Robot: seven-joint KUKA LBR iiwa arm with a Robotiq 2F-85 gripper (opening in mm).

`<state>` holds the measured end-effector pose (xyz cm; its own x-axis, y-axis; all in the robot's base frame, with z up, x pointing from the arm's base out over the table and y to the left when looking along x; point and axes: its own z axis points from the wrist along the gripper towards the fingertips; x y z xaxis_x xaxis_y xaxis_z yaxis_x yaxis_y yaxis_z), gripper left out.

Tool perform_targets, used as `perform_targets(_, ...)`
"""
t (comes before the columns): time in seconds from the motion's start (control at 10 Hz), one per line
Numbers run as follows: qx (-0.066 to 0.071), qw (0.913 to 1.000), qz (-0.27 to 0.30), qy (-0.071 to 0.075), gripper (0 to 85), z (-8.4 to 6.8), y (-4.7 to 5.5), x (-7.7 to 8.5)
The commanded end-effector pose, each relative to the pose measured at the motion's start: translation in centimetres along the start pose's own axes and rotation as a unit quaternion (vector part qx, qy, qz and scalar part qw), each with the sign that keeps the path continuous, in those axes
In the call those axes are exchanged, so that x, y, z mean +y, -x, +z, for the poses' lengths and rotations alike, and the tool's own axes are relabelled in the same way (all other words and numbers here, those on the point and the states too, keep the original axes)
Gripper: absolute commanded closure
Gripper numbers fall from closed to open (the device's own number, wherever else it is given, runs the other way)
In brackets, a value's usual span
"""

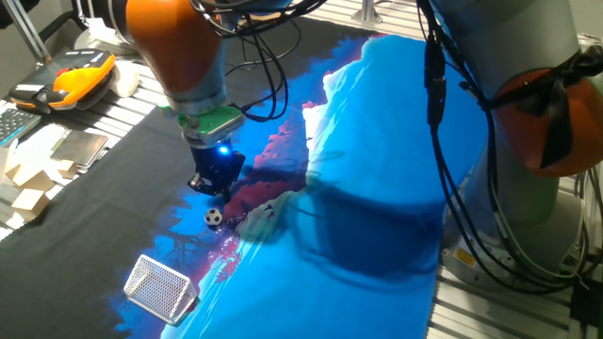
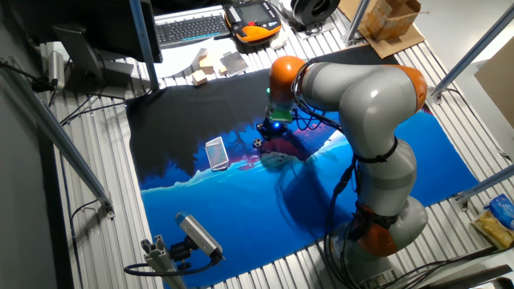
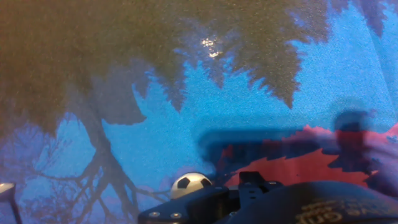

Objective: Push the soccer ball into the goal

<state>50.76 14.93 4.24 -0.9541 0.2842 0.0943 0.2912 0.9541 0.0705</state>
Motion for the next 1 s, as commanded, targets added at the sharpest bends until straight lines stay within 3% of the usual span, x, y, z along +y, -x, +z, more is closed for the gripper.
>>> perform_targets(0.0,0.0,1.0,0.0,0.001,85.0,0.0,0.0,0.3)
perform_targets(0.3,0.002,1.0,0.009,-0.001,85.0,-0.4,-0.1,1.8)
perform_targets(0.9,-0.003,0.9999,0.007,-0.009,85.0,-0.2,-0.2,2.2)
